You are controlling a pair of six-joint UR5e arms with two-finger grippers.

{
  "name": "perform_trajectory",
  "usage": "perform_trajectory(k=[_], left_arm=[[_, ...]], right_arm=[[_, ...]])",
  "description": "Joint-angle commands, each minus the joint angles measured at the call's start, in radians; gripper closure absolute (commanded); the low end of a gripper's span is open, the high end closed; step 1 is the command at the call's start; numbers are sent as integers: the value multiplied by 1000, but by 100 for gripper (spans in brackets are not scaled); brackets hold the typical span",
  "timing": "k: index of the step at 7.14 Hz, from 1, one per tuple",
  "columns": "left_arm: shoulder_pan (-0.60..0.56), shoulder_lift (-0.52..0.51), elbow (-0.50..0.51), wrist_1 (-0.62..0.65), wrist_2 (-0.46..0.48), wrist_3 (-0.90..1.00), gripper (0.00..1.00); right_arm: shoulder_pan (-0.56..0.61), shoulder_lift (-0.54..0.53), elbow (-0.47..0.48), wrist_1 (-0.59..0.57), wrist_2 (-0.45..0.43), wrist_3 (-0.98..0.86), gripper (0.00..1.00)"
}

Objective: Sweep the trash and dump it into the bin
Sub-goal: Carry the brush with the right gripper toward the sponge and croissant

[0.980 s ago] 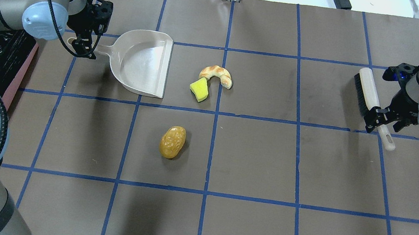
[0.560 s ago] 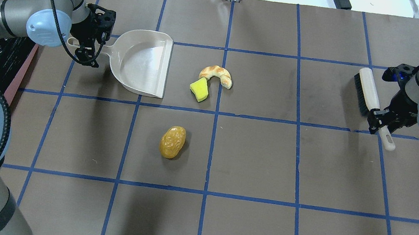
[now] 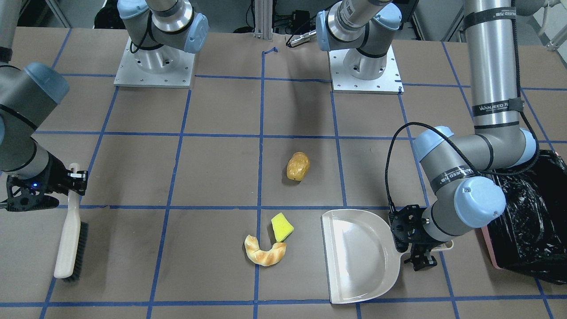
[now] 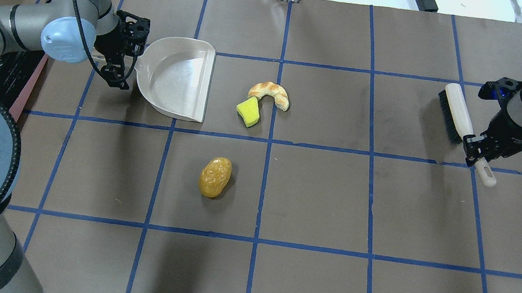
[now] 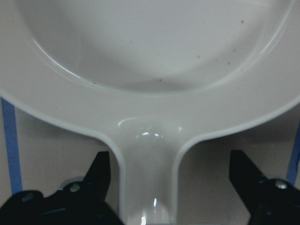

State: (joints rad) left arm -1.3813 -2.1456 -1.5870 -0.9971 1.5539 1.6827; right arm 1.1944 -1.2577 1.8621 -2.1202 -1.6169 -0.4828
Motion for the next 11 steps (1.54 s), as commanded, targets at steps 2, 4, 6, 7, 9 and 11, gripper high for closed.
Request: perform_trajectory(k=[2, 4, 6, 7, 9, 11], left_arm=[[-36, -5, -11, 2, 6, -14, 9], [-38, -4, -11, 8, 8, -8, 38], [-36, -5, -13, 18, 14, 0, 64], [-36, -4, -13, 18, 15, 0, 94], [-36, -2, -11, 18, 15, 2, 100], [-36, -3, -11, 18, 15, 2, 100]], right_arm=[[130, -12, -17, 17, 26, 216, 100], [310, -12, -17, 16, 44, 428, 100], [475, -3, -30, 16, 52, 661, 100], [543, 1, -46, 14, 93, 750, 100], [600, 38, -70, 16, 104, 759, 100], [671, 87, -112, 12, 103, 777, 100]])
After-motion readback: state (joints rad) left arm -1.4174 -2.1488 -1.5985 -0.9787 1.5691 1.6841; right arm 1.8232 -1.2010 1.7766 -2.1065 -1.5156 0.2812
